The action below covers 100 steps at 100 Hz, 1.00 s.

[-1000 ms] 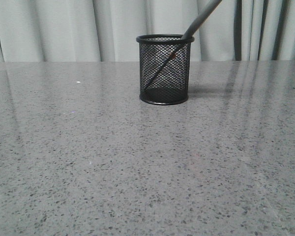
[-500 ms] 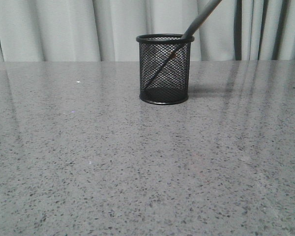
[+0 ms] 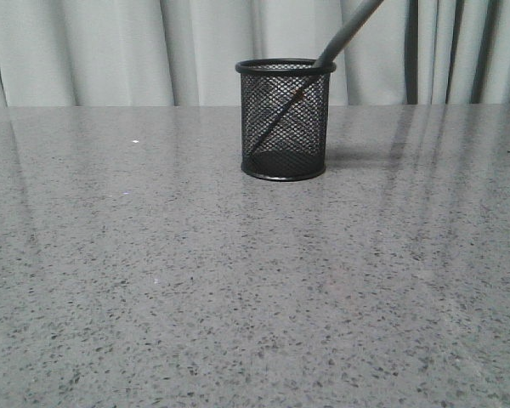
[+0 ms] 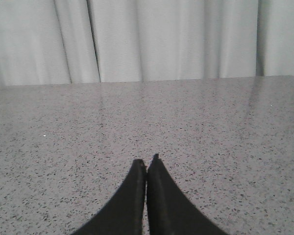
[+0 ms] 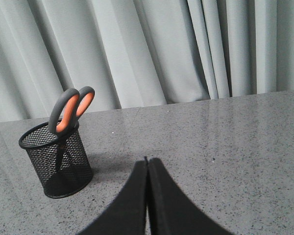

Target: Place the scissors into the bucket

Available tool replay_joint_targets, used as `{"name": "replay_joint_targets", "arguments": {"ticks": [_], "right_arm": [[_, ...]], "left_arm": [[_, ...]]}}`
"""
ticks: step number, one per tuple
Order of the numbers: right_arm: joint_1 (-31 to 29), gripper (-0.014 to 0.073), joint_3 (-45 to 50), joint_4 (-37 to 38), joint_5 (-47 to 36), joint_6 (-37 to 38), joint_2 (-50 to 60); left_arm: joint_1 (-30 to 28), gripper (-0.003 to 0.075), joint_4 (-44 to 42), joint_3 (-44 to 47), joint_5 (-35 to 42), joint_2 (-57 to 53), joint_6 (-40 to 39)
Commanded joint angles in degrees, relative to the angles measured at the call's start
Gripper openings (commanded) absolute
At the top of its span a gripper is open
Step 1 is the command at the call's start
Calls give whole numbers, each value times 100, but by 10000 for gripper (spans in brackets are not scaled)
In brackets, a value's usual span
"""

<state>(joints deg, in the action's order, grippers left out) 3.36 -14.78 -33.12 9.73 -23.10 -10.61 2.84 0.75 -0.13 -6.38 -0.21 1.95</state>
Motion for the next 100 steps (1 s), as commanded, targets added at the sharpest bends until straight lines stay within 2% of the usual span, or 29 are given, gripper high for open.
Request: {"name": "replay_joint_targets", "arguments": {"ticks": [1, 39, 47, 57, 73, 90, 100], "right_arm": [[-31, -55, -155, -58, -393, -50, -53], [-31, -55, 95, -34, -439, -50, -53], [-31, -55, 248, 362, -472, -50, -53], [-31, -55, 365, 1214, -487, -1, -5], [-31, -55, 708, 2146, -808, 883, 384], [-31, -55, 1309, 2371, -1009, 1418, 1066], [-31, -55, 1577, 2685, -1068, 1986, 1235]], "left_arm": [[-30, -21, 55, 165, 395, -149, -67], [-30, -21, 55, 165, 395, -149, -67], [-30, -21, 55, 165, 395, -149, -67], [-30, -21, 55, 165, 395, -149, -67], [-30, -21, 55, 165, 395, -149, -67], [-30, -21, 55, 165, 395, -149, -67], [-30, -21, 55, 165, 395, -137, -67]]}}
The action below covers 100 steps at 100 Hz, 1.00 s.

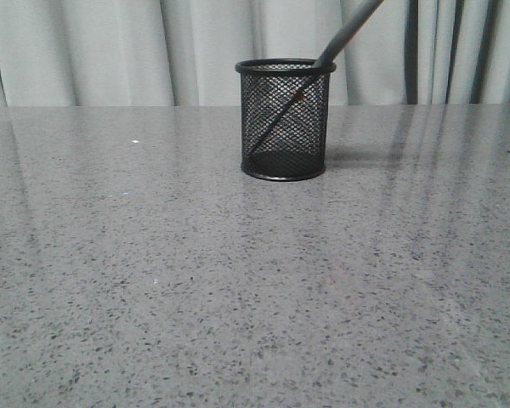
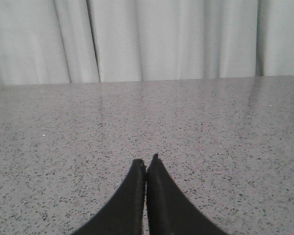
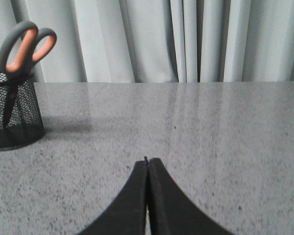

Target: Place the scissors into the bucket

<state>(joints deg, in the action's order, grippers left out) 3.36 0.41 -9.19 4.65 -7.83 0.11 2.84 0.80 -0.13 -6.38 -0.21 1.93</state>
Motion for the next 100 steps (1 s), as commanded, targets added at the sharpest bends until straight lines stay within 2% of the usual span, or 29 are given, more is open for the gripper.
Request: {"name": "replay_joint_targets", "arguments": {"ticks": [1, 13, 45, 100], "right_arm": [[-31, -55, 88, 323, -560, 487, 166], [-31, -55, 112, 423, -125, 599, 176], [-31, -55, 112, 1004, -21, 589, 176], [-31, -55, 112, 1030, -91, 589, 176]], "left_arm": [[-30, -21, 50, 165, 395, -137, -66], [-30, -21, 50, 165, 395, -137, -66], [-30, -21, 50, 165, 395, -137, -66], [-30, -21, 50, 165, 395, -137, -66]]}}
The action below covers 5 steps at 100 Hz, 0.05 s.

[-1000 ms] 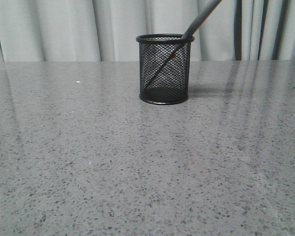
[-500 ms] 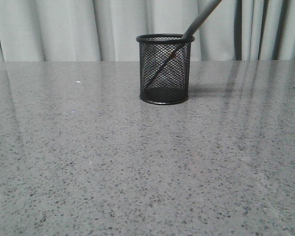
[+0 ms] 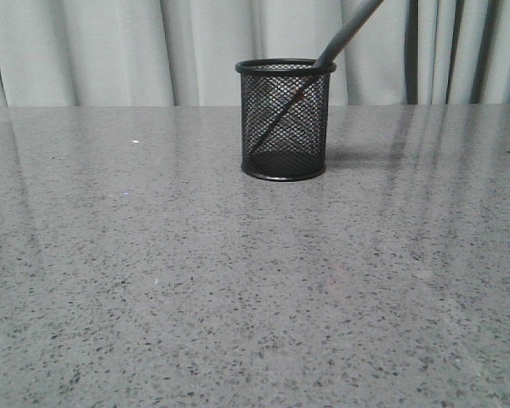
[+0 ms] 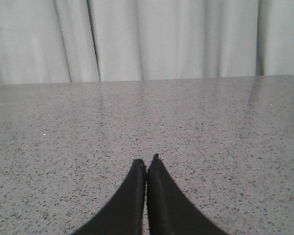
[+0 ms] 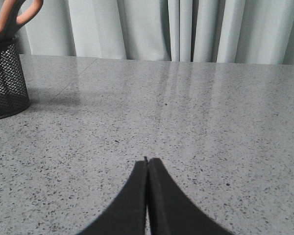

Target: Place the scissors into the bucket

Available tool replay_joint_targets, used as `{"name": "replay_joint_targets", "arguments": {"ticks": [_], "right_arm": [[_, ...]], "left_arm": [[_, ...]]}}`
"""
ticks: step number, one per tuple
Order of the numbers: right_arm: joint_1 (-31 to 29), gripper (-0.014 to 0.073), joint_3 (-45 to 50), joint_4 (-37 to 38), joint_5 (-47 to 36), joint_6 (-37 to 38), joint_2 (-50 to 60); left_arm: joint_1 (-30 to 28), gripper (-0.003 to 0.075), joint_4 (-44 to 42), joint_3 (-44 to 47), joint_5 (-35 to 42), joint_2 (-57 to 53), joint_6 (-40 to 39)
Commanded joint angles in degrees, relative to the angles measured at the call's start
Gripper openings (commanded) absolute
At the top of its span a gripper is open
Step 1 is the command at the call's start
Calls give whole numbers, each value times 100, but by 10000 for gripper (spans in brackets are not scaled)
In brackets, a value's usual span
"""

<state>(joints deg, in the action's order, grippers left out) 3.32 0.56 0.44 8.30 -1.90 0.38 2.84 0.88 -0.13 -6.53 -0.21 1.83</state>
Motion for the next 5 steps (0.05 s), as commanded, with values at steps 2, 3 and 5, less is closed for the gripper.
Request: {"name": "replay_joint_targets", "arguments": {"ticks": [2, 3, 5], "right_arm": [[-26, -55, 97, 67, -456, -5, 148], [-26, -55, 97, 67, -456, -5, 148], [-26, -55, 97, 67, -456, -5, 148]], "left_arm": [[-30, -21, 41, 165, 410, -137, -56], [-30, -21, 41, 165, 410, -137, -56], [-30, -21, 41, 165, 410, -137, -56]]}}
